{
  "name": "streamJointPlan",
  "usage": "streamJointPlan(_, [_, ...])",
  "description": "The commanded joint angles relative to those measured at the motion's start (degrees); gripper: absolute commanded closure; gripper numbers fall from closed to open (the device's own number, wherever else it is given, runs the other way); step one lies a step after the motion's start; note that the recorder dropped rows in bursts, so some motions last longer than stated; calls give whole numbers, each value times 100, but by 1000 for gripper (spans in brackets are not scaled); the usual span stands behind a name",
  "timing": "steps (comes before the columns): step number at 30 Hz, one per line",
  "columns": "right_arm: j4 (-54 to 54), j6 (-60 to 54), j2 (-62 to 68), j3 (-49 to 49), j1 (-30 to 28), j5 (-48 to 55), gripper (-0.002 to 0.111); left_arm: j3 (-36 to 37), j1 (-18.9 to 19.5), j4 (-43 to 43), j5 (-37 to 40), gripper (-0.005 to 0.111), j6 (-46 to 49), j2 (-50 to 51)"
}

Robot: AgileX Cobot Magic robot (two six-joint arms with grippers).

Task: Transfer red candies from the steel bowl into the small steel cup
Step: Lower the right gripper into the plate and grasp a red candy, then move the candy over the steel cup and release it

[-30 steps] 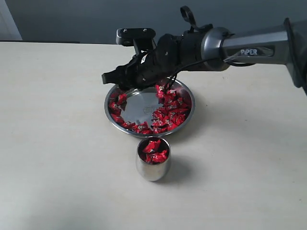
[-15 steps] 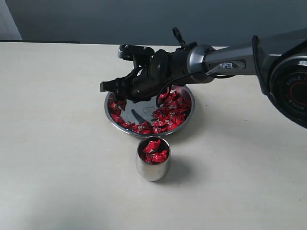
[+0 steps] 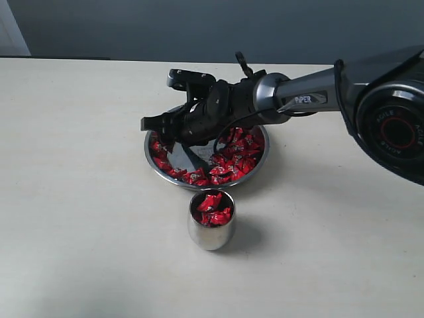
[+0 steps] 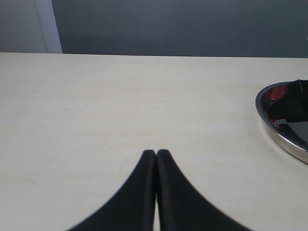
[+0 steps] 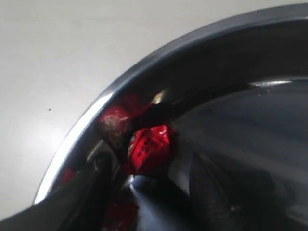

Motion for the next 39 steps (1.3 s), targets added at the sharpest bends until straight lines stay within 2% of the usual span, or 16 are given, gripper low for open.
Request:
streamJointPlan(1, [23, -16, 81, -33, -16, -75, 61, 17, -29, 0, -24, 106, -13, -30])
streamJointPlan(3, [23, -16, 90, -33, -16, -75, 69, 17, -29, 0, -24, 106, -13, -30])
streamJointPlan(9, [23, -16, 90, -33, -16, -185, 107, 17, -29, 0, -24, 106, -13, -30])
streamJointPlan(10, [23, -16, 90, -33, -16, -185, 109, 17, -29, 0, -24, 106, -13, -30])
streamJointPlan(13, [23, -16, 78, -33, -16, -144, 109, 17, -29, 0, -24, 106, -13, -30])
streamJointPlan(16, [-91, -28, -101, -22, -16, 399, 109, 17, -29, 0, -24, 106, -13, -30])
streamJointPlan(18, [-545, -28, -347, 32, -16, 748, 109, 17, -29, 0, -24, 106, -13, -30])
streamJointPlan(24, [-811, -28, -1685, 1196, 26, 192, 109, 17, -29, 0, -24, 106, -13, -30])
streamJointPlan(32, [-1335, -43, -3919, 3319, 26, 286, 109, 17, -29, 0, -24, 106, -13, -30])
streamJointPlan(39, [-1283, -179, -4291, 3894, 26, 904, 109, 17, -29, 0, -24, 106, -13, -30])
